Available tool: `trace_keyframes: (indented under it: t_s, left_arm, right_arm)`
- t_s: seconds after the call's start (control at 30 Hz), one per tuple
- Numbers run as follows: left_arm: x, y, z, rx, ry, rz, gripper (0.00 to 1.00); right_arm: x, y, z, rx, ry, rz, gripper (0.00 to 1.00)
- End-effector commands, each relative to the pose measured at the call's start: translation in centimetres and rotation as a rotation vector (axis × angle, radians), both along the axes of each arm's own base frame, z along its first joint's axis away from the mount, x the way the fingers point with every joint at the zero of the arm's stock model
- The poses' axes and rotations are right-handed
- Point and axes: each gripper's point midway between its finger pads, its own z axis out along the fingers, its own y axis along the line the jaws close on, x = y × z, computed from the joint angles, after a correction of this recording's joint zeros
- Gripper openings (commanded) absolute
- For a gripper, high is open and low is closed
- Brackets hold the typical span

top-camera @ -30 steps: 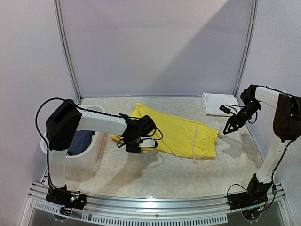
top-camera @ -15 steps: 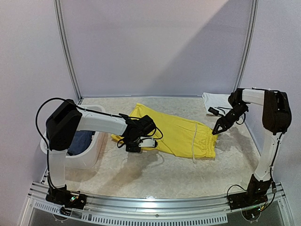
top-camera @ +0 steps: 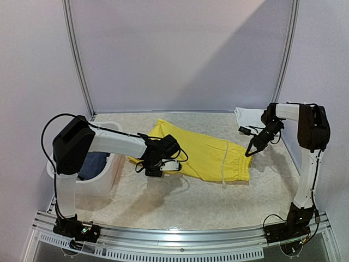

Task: Fold and stack the mixed laundry pile
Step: Smooth out the rectangle-folded shorts at the center of the board.

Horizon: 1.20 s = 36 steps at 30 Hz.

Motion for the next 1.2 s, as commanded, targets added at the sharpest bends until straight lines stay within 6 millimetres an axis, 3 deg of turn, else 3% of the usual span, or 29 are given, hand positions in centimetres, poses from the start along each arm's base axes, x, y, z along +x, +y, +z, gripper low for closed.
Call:
trace_keyframes:
  t_s: [0.0, 0.27, 0.53, 0.67, 0.73, 0.8, 0.9, 0.97, 1.03, 1.17]
  left_arm:
    - [-0.8, 1.6, -1.3, 0.076, 0.014, -0.025, 0.0]
    - [-0.7, 1.9, -1.5, 0.086, 0.001, -0.021, 0.0]
    - [-0.6, 2.2, -1.7, 0.103, -0.009, -0.023, 0.0]
    - [-0.5, 1.9, -1.1, 0.084, -0.021, -0.02, 0.0]
    - [-0.2, 1.6, -0.6, 0.066, -0.034, -0.018, 0.0]
    - [0.0, 1.2, 0.2, 0.046, -0.052, -0.013, 0.03]
    - [0.3, 0.8, 1.8, 0.029, -0.084, 0.005, 0.17]
    - [0.0, 0.7, 3.0, 0.013, -0.077, 0.019, 0.27]
    - [-0.5, 0.9, 4.0, 0.007, -0.059, 0.042, 0.33]
    - [-1.0, 1.3, 7.2, -0.033, -0.055, 0.085, 0.4]
  right_arm:
    - [0.5, -2.4, 1.4, 0.05, 0.063, -0.052, 0.05]
    - [0.3, -3.7, -0.1, 0.021, 0.15, -0.051, 0.07]
    - [3.5, -4.5, -1.5, -0.015, 0.144, -0.175, 0.07]
    - [4.1, -5.0, -0.6, -0.042, 0.102, -0.215, 0.15]
    - [3.9, -5.1, 1.0, -0.053, 0.062, -0.217, 0.24]
    - [3.2, -5.2, 2.8, -0.067, 0.013, -0.21, 0.34]
    - [1.3, -5.0, 4.4, -0.069, -0.026, -0.189, 0.45]
    - [-1.2, -4.2, 5.2, -0.061, -0.031, -0.16, 0.5]
    - [-3.5, -3.1, 5.0, -0.059, -0.04, -0.109, 0.55]
    - [-7.6, -0.9, 2.3, -0.114, -0.039, 0.01, 0.58]
